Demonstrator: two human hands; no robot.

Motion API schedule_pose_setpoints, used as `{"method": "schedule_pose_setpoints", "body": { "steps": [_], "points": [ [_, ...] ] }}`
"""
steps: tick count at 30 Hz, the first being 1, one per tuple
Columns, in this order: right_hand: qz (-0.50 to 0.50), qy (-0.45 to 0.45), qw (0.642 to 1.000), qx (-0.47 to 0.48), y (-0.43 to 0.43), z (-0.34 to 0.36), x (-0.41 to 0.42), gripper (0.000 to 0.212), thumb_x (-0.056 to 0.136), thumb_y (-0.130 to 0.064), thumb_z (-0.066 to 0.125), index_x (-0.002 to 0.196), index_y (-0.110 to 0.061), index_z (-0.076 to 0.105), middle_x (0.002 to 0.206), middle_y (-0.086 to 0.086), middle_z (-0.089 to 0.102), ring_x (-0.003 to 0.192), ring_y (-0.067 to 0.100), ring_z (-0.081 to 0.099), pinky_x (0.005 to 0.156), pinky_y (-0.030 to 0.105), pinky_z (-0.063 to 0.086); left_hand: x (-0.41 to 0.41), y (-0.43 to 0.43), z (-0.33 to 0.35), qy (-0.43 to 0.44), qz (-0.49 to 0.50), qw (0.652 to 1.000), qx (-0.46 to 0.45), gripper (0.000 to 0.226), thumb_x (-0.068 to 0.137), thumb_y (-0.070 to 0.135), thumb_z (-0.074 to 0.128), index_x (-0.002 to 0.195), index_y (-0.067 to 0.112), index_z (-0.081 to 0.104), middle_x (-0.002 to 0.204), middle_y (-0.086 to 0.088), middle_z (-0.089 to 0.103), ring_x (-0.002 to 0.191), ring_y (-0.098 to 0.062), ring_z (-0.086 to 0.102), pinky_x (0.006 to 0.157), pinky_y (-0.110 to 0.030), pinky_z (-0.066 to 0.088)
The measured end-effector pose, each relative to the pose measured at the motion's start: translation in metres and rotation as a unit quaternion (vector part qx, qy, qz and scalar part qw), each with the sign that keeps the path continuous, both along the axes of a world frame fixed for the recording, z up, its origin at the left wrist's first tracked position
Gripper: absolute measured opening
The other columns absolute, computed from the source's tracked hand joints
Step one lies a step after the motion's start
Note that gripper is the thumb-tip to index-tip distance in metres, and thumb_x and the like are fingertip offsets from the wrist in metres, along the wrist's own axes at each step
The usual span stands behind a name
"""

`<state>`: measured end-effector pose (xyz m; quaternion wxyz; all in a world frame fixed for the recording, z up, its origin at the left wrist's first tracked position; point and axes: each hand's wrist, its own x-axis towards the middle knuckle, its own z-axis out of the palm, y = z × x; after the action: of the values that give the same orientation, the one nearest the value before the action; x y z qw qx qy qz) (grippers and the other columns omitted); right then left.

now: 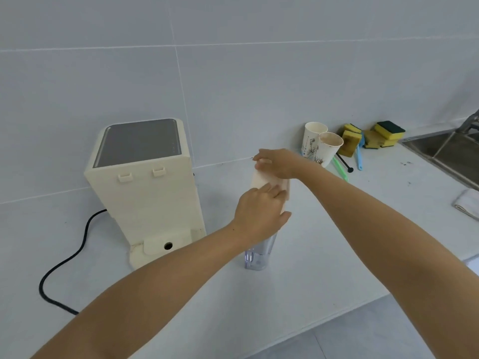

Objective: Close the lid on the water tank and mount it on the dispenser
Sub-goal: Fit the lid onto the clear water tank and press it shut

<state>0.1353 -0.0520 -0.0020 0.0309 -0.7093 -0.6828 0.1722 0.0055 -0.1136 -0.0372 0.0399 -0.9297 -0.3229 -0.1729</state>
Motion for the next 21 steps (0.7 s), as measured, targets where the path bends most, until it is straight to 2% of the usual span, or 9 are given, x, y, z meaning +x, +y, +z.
{"method": "schedule_pose_setpoints", "body": {
  "steps": [2,5,7,9,13,16,17,19,21],
  "points": [
    [-0.001,-0.006,1.0,0.012,-0.001,-0.003,0.003,0.039,0.093,-0.036,0.034,0.128,-0.024,0.047,0.132,-0.001,0.053,0.116,0.026,0.051,0.087,0.032,0.038,-0.002,-0.001,0.003,-0.009,-0.009,1.0,0.002,0.026,0.052,0.041,0.07,0.069,0.022,0.072,0.062,0.011,0.068,0.046,-0.008,0.059,0.037,-0.011,0.036],
    [-0.017,-0.023,0.999,0.033,-0.005,-0.006,0.008,0.039,0.092,-0.041,0.035,0.125,-0.026,0.048,0.126,0.0,0.058,0.112,0.027,0.053,0.081,0.031,0.036,-0.009,0.003,0.004,-0.004,-0.014,1.0,-0.009,0.024,0.058,0.04,0.056,0.067,0.022,0.07,0.059,0.01,0.066,0.041,-0.011,0.057,0.035,-0.01,0.033],
    [-0.039,-0.032,0.998,0.038,-0.011,-0.006,0.012,0.04,0.091,-0.044,0.036,0.125,-0.027,0.047,0.123,0.003,0.059,0.111,0.027,0.053,0.081,0.032,0.039,-0.017,0.01,-0.002,0.006,-0.026,1.0,-0.011,0.037,0.065,0.037,0.042,0.076,0.018,0.071,0.069,0.003,0.072,0.05,-0.016,0.065,0.038,-0.017,0.047],
    [-0.055,-0.036,0.997,0.043,-0.015,-0.008,0.018,0.042,0.089,-0.048,0.037,0.125,-0.029,0.046,0.122,0.005,0.059,0.11,0.026,0.054,0.082,0.034,0.041,-0.026,0.014,-0.006,0.019,-0.053,0.998,-0.011,0.042,0.068,0.032,0.039,0.086,0.013,0.072,0.082,-0.003,0.076,0.065,-0.021,0.072,0.047,-0.028,0.058],
    [-0.047,-0.058,0.995,0.059,-0.024,-0.015,0.026,0.043,0.09,-0.046,0.034,0.127,-0.027,0.045,0.122,0.002,0.056,0.106,0.026,0.055,0.076,0.03,0.037,-0.04,0.02,-0.007,0.036,-0.062,0.997,0.03,0.038,0.069,0.025,0.048,0.093,0.012,0.074,0.094,-0.003,0.078,0.085,-0.017,0.074,0.064,-0.029,0.059],
    [-0.043,-0.05,0.994,0.089,-0.034,-0.019,0.026,0.041,0.092,-0.04,0.033,0.126,-0.022,0.046,0.128,0.003,0.052,0.112,0.026,0.052,0.084,0.035,0.041,-0.051,0.029,-0.008,0.026,-0.071,0.997,0.02,0.039,0.072,0.018,0.052,0.105,0.009,0.07,0.106,-0.009,0.074,0.097,-0.023,0.071,0.076,-0.036,0.058],
    [-0.046,-0.039,0.993,0.099,-0.04,-0.02,0.025,0.04,0.092,-0.039,0.035,0.125,-0.02,0.047,0.129,0.005,0.052,0.114,0.027,0.052,0.089,0.038,0.043,-0.054,0.032,-0.008,0.028,-0.076,0.997,-0.002,0.04,0.079,0.016,0.05,0.116,0.009,0.063,0.12,-0.011,0.067,0.11,-0.024,0.064,0.089,-0.036,0.053],
    [-0.051,-0.043,0.991,0.115,-0.049,-0.024,0.024,0.041,0.091,-0.04,0.036,0.124,-0.017,0.048,0.13,0.009,0.05,0.116,0.03,0.05,0.096,0.042,0.043,-0.06,0.038,-0.005,0.07,-0.076,0.994,-0.047,0.044,0.094,0.018,0.041,0.138,0.014,0.039,0.147,-0.004,0.04,0.137,-0.017,0.036,0.113,-0.031,0.028],
    [-0.05,-0.076,0.988,0.127,-0.06,-0.027,0.023,0.04,0.092,-0.035,0.037,0.125,-0.015,0.047,0.134,0.01,0.046,0.118,0.032,0.046,0.096,0.046,0.043,-0.064,0.047,-0.007,0.091,-0.072,0.992,-0.055,0.045,0.098,0.02,0.035,0.143,0.019,0.027,0.154,0.001,0.025,0.143,-0.012,0.02,0.117,-0.026,0.013]
  ]
}}
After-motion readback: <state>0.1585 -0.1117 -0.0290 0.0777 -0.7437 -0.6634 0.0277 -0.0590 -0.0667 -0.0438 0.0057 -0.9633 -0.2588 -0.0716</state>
